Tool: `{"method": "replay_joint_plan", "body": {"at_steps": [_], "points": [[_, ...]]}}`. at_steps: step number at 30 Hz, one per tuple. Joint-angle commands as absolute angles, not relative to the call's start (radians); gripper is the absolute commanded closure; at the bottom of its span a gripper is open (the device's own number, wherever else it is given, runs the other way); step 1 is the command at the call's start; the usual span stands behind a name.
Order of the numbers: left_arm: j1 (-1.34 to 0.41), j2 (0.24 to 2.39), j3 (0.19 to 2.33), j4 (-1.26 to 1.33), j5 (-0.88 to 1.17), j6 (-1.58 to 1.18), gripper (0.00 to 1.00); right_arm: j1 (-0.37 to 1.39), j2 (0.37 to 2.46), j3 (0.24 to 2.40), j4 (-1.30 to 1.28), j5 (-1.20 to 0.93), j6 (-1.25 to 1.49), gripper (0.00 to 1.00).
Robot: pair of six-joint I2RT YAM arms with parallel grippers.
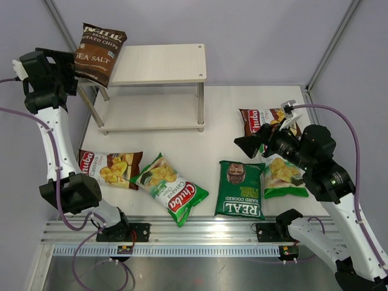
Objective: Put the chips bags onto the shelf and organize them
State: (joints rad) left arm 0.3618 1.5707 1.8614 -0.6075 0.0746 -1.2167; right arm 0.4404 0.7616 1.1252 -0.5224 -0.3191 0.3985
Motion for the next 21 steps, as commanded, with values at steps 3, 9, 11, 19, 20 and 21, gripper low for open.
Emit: {"method": "replay_joint_plan", "body": {"at_steps": [3, 9, 11, 19, 20, 21], "points": [[0.390, 1.467, 1.962, -0.641, 0.015, -1.082, 0.01, 0.445, 0.821, 1.147, -0.541, -0.276, 0.393, 0.00], [0.390, 1.283, 1.924, -0.679, 0.012, -0.888, 0.01, 0.445, 0.868, 1.079, -0.427, -0.356, 0.483, 0.01], [0.391, 1.197, 1.814, -0.680, 0.005, -0.818, 0.01, 0.445, 0.838, 1.011, -0.324, -0.357, 0.515, 0.01], [0.390, 0.766, 1.306, -0.680, -0.031, -0.707, 0.01, 0.445, 0.889, 0.983, -0.282, -0.432, 0.552, 0.01], [0.391, 0.741, 1.222, -0.684, -0.028, -0.707, 0.01, 0.445, 0.896, 0.980, -0.275, -0.455, 0.552, 0.01], [0.391, 0.721, 1.180, -0.699, -0.023, -0.709, 0.01, 0.445, 0.900, 0.964, -0.267, -0.462, 0.563, 0.01]]}}
